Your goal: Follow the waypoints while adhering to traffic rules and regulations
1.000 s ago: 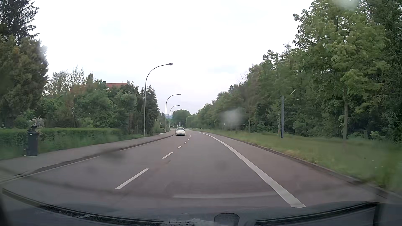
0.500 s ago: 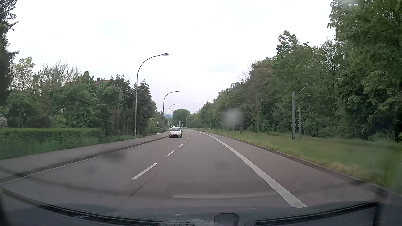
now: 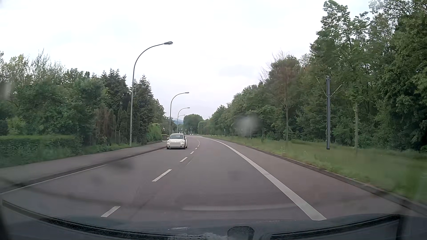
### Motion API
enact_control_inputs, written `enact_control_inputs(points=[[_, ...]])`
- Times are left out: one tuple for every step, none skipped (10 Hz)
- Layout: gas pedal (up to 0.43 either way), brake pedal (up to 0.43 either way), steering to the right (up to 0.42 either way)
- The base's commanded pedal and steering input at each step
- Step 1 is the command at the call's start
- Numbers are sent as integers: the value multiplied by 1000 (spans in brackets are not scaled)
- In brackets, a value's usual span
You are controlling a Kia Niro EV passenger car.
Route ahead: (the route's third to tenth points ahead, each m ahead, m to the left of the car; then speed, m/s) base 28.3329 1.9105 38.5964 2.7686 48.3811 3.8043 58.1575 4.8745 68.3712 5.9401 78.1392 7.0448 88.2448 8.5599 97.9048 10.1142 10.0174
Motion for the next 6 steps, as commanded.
enact_control_inputs(points=[[220,0,0],[220,0,0],[220,0,0],[220,0,0],[220,0,0],[220,0,0]])
